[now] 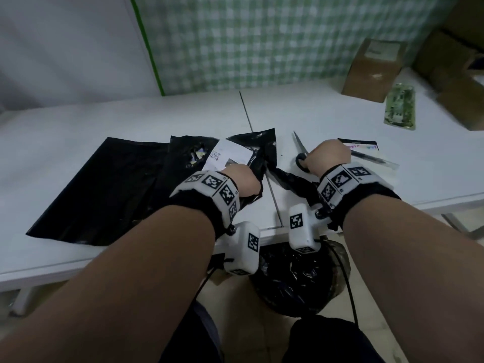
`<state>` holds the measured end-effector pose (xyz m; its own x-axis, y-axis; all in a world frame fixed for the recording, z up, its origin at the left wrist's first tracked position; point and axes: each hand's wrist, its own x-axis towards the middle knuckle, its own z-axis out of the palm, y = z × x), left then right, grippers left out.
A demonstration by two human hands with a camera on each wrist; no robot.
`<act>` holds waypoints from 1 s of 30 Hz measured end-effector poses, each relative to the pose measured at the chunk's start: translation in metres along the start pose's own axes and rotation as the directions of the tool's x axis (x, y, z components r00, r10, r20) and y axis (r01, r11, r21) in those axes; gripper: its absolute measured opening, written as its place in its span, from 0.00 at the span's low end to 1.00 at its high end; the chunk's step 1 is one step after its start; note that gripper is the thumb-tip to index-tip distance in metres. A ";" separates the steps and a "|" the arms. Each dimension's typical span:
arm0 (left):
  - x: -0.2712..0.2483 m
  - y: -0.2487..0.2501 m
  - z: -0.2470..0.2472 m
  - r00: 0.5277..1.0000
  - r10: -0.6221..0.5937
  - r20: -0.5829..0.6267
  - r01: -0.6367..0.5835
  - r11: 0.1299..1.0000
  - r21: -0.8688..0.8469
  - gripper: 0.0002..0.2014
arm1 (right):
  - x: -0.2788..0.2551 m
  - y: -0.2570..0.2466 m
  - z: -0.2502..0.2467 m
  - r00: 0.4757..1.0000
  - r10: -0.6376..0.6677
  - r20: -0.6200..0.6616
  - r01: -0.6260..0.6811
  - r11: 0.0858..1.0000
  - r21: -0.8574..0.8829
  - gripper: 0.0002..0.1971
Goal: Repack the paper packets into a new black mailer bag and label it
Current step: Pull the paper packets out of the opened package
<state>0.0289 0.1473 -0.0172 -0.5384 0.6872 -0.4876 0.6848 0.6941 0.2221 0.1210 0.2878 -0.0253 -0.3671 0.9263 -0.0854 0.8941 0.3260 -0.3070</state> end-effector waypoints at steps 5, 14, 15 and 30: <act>-0.010 -0.009 0.001 0.999 -0.015 -0.035 0.009 0.986 -0.165 0.12 | -0.007 0.003 -0.005 0.998 -0.003 0.070 0.004 1.000 -0.011 0.18; -0.037 -0.014 0.005 0.981 -0.057 -0.185 -0.031 0.898 -0.439 0.15 | -0.042 0.006 -0.016 0.987 -0.142 0.082 0.099 0.914 0.394 0.08; -0.040 -0.014 0.006 0.977 -0.077 -0.198 -0.019 0.898 -0.440 0.15 | -0.049 0.004 -0.014 0.985 -0.156 0.078 0.105 0.888 0.447 0.10; -0.105 -0.043 0.002 0.957 -0.122 -0.263 -0.096 0.722 -0.685 0.09 | -0.151 -0.023 0.002 0.852 -0.406 0.329 0.116 0.761 0.638 0.10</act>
<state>0.0568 0.0448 0.0225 -0.7278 0.6296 -0.2718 0.2102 0.5821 0.7855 0.1555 0.1405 -0.0070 -0.7605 0.5949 -0.2603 0.4742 0.2349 -0.8485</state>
